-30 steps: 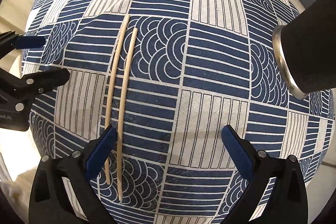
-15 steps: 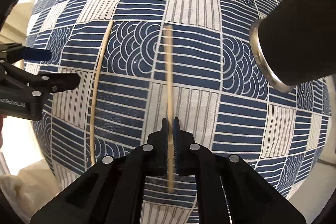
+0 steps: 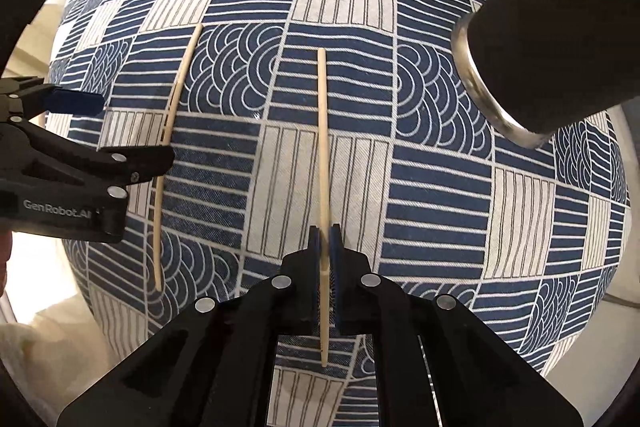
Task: Organize utensils
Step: 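Grasp a chopstick with the right gripper while the left gripper grasps another chopstick, then lift both chopsticks upright and carry them toward the black cup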
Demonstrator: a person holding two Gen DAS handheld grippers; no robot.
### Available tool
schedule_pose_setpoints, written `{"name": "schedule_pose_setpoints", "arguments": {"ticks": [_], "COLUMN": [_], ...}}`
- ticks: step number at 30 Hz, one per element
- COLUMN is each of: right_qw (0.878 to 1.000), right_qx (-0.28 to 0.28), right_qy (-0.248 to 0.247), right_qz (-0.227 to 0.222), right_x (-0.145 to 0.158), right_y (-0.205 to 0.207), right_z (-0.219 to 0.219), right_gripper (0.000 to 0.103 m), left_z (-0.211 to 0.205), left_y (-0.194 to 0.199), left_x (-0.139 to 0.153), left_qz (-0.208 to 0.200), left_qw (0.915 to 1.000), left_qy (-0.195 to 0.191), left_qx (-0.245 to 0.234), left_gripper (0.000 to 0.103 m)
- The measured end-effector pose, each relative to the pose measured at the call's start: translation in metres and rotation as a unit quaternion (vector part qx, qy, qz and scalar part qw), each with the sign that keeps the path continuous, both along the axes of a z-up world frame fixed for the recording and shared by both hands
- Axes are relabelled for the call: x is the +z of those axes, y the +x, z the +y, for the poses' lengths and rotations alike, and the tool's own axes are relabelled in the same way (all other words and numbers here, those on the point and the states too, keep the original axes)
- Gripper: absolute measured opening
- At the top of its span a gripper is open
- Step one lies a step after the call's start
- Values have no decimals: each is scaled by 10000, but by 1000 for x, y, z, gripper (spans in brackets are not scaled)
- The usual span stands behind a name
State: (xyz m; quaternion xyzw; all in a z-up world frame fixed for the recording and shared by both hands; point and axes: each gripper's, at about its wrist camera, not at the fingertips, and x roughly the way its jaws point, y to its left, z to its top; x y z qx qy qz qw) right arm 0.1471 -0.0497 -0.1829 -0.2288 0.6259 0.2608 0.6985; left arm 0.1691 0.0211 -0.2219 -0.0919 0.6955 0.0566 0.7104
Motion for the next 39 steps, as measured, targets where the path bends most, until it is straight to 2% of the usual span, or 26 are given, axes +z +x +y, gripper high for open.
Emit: {"name": "schedule_pose_setpoints", "arguments": {"ticks": [5, 7, 8, 10, 11, 12, 13, 17, 20, 23, 28, 33, 38, 39], "right_qw": [10000, 10000, 10000, 10000, 10000, 9999, 9999, 9999, 9997, 9993, 9976, 9943, 9882, 9870], "right_qx": [20, 32, 29, 7, 2, -7, -18, -116, -197, -318, -652, -1040, -1468, -1529], "right_qy": [25, 43, 55, 81, 80, 83, 83, 72, -6, -146, -227, -188, -180, -191], "right_qz": [13, 21, 25, 46, 53, 60, 63, 98, 130, 142, 84, -102, -403, -458], "right_x": [-2, -3, -1, 0, 0, 0, 1, 4, 4, 5, 16, 43, 74, 79], "right_y": [5, 6, 5, 1, 0, 0, 0, 2, 2, -2, -12, -23, -36, -38], "right_z": [-7, -7, -15, -18, -22, -23, -24, -36, -40, -47, -67, -86, -92, -92], "right_gripper": [5, 5, 5, 5, 5, 5, 5, 5, 5, 5, 5, 5, 5, 5], "left_z": [-9, -7, -5, 4, 7, 14, 20, 50, 57, 52, 43, 32, 32, 42], "left_y": [-9, -14, -15, -26, -29, -31, -35, -48, -53, -52, -39, -29, -18, -21], "left_x": [-8, -6, -3, -2, 1, 3, 2, -2, -5, -3, 8, 24, 44, 53], "left_qz": [0, -58, -96, -156, -189, -206, -162, -54, 1, -53, -221, -460, -764, -814], "left_qw": [9999, 9999, 9998, 9997, 9997, 9996, 9998, 9986, 9981, 9989, 9996, 9986, 9954, 9947], "left_qy": [116, 131, 136, 143, 140, 130, 99, 256, 77, 178, 82, -20, -55, -66], "left_qx": [-55, -50, -48, -83, -100, -106, -91, 449, 610, 423, 144, -267, -568, -618], "left_gripper": [97, 92, 87, 71, 53, 22, 3, 5, 5, 5, 5, 5, 5, 5]}}
